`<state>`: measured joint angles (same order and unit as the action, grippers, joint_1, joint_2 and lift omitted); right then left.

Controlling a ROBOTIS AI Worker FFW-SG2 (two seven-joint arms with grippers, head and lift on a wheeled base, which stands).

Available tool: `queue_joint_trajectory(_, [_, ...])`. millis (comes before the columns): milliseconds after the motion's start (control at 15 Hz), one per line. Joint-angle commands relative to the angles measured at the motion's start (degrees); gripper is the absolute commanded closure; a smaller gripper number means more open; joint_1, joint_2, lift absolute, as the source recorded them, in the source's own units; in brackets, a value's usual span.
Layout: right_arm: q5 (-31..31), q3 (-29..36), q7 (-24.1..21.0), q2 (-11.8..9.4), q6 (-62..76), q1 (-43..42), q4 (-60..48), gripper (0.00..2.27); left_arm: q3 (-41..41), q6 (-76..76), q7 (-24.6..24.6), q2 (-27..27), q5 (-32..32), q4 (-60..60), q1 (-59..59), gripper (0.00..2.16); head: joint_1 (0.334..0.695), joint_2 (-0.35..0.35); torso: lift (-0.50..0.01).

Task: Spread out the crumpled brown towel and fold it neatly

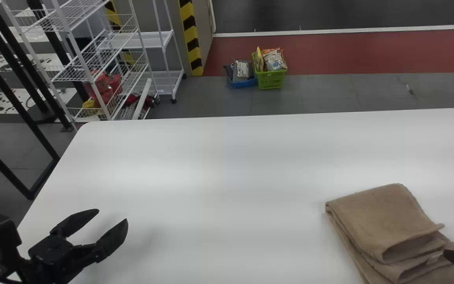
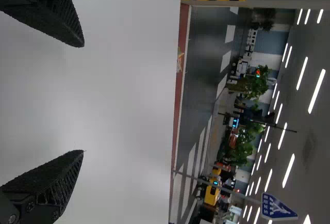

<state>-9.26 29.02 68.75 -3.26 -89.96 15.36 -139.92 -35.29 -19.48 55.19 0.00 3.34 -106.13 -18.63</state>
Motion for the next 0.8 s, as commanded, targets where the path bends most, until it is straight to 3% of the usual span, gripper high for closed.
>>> queue_joint_trajectory(0, [-4.5,-2.0,0.2,-0.2,-0.1,-0.1,0.3,0.14,0.0,0.0,0.2,-0.1,0.0,-0.1,0.0,0.07,0.695,0.143,-0.128])
queue_joint_trajectory(200, [-10.3,-2.9,1.9,-0.7,20.2,-1.2,3.9,0.14,-0.4,0.0,0.3,-0.1,0.2,0.0,-0.1,0.07,0.695,0.126,-0.128])
queue_joint_trajectory(467, [-15.5,-5.2,2.6,-0.9,26.9,-4.2,7.8,0.18,-0.3,0.2,0.4,-0.1,0.2,-0.6,-0.2,0.07,0.695,0.093,-0.128])
queue_joint_trajectory(733, [-24.5,-7.6,7.8,-1.2,53.1,-3.9,9.7,0.18,-0.3,0.0,0.4,-0.1,0.1,-1.5,-0.6,0.07,0.695,0.089,-0.128])
